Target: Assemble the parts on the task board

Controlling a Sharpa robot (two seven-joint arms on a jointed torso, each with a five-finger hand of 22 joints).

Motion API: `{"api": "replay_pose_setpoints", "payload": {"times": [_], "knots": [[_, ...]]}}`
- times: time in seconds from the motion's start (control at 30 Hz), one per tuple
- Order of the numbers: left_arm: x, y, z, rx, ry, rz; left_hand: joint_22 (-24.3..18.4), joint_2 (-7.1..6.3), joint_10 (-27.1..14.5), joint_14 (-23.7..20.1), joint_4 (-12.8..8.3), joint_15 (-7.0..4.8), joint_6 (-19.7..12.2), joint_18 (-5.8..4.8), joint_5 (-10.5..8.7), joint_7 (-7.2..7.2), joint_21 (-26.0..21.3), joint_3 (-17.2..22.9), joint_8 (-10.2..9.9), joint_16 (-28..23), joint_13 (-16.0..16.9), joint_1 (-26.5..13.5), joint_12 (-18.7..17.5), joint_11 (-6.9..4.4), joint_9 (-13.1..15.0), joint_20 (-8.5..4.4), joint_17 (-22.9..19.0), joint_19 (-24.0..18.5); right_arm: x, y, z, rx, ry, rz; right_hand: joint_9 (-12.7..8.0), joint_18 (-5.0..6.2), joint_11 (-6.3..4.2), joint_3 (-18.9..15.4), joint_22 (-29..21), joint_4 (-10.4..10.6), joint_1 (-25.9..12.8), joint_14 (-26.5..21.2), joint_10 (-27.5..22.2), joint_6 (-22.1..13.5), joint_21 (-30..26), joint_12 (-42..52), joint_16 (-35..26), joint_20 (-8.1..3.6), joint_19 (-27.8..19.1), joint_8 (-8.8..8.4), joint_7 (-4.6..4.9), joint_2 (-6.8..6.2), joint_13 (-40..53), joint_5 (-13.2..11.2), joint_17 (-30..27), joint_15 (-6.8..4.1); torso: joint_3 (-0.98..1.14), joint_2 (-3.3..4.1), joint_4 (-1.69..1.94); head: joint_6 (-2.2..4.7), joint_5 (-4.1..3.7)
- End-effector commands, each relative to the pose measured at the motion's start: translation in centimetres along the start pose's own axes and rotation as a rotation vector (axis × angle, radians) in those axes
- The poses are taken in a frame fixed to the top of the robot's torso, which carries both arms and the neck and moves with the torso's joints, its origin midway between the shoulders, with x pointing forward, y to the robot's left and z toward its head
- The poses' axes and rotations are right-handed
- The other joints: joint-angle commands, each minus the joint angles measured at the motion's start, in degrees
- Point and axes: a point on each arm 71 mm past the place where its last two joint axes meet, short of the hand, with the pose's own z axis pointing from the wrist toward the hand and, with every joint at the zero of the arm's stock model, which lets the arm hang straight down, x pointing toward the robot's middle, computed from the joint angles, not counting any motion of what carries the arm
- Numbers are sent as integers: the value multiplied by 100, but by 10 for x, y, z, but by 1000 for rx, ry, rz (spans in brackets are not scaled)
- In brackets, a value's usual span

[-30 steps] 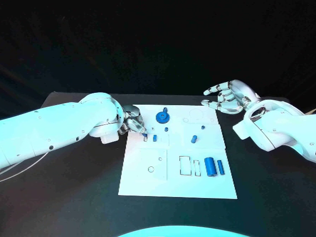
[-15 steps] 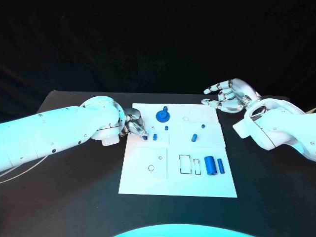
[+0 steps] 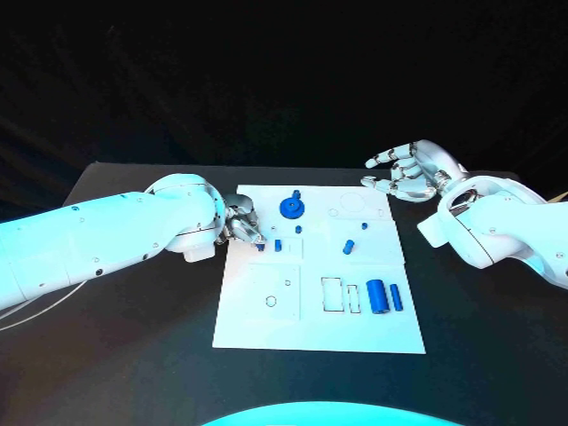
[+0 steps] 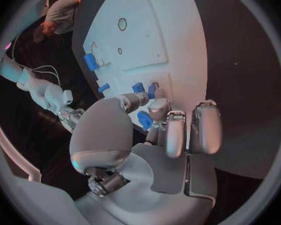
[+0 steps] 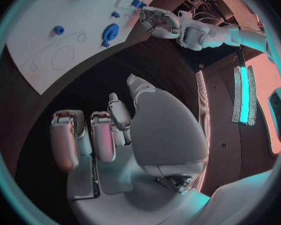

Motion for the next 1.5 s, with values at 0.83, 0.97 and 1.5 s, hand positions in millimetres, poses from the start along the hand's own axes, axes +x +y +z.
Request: {"api": "replay_pose_setpoints", "payload": {"times": [0.83,0.97,1.5], "knots": [[2,2,-1,-4,11,36,29,16,41,596,-1038,-46,44,-62,57,8,32,1045,25,24,14,-31,40,2,4,-7,1510,54,2,1,0,-13,16,-3,-6,89,-22,6,1153,14,-61,457,-5,-26,-39,-9,-34,22,364,35,1,-11,-7,23,917,13,3,-1,3,-36,-8],[2,2,0,-4,7,38,26,15,41,596,-1040,-46,45,-62,61,8,31,1045,26,24,13,-32,39,2,5,-7,1510,53,3,1,0,-13,16,-2,-6,89,-22,6,1153,14,-61,457,-5,-26,-39,-9,-34,22,364,35,1,-11,-7,23,917,13,4,-2,1,-37,-1],[4,-1,0,4,15,33,32,12,51,596,-1044,-48,50,-63,72,6,34,1046,28,24,29,-37,48,0,6,-9,1510,56,3,1,0,-12,15,-2,-10,89,-22,11,1155,16,-67,457,-3,-27,-38,-6,-35,21,365,42,0,-15,-7,38,917,12,7,-3,-4,-48,10]]}}
